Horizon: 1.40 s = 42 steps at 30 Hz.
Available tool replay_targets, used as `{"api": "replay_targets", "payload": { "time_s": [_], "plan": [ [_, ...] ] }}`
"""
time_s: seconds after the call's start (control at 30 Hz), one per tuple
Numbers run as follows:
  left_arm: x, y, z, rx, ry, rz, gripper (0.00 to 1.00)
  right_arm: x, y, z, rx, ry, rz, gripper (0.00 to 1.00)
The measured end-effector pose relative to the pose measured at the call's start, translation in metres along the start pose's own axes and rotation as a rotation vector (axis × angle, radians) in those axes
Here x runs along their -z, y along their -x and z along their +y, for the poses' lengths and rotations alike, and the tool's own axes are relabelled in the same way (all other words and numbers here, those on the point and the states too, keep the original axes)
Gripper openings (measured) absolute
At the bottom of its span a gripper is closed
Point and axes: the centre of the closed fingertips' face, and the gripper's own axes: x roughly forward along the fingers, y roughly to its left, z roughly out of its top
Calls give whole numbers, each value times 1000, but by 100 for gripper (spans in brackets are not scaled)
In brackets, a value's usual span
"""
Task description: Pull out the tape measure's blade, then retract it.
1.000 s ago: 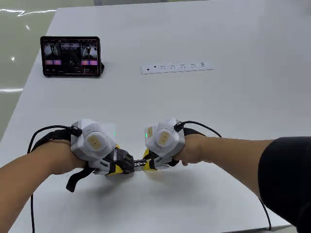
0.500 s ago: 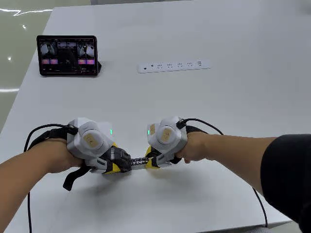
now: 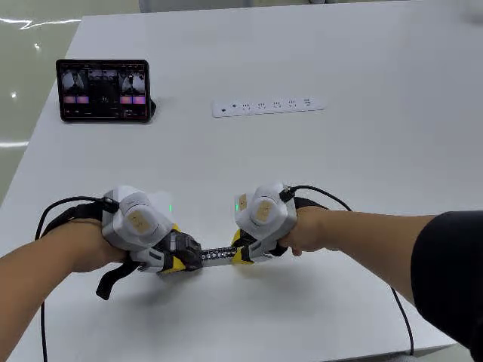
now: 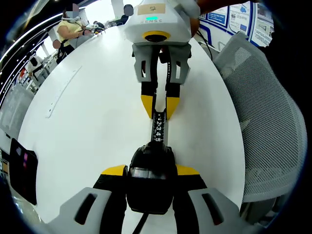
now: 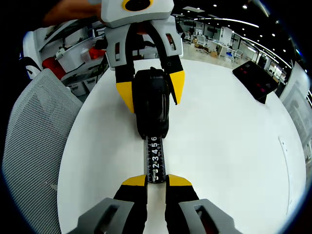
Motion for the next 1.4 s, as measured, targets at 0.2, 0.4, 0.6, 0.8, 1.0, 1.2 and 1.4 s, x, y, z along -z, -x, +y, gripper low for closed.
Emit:
{"api": "replay_targets", "payload": {
  "time_s": [0.2, 0.4, 0.6, 0.8, 1.0, 1.2, 1.4],
  "plan": [
    [0, 0, 0, -1, 2, -6, 31, 3, 3, -1, 0, -7, 0, 9],
    [0, -1, -1, 1, 1, -5, 31, 9, 6, 0, 3, -14, -2, 9],
    [0, -2, 0, 1, 1, -4, 31, 13, 9, 0, 3, -26, 1, 9],
    [0, -2, -1, -4, -1, -2, 31, 18, 12, -1, 2, -23, 9, 9],
    [-1, -2, -1, -4, -1, -2, 31, 23, 16, -1, 5, -23, 15, 9],
    [-1, -2, -1, -4, -1, -1, 31, 27, 20, 0, 6, -32, 16, 9],
    [-1, -1, -2, -4, 2, -2, 31, 29, 22, -1, 8, -35, 20, 9]
  ]
}}
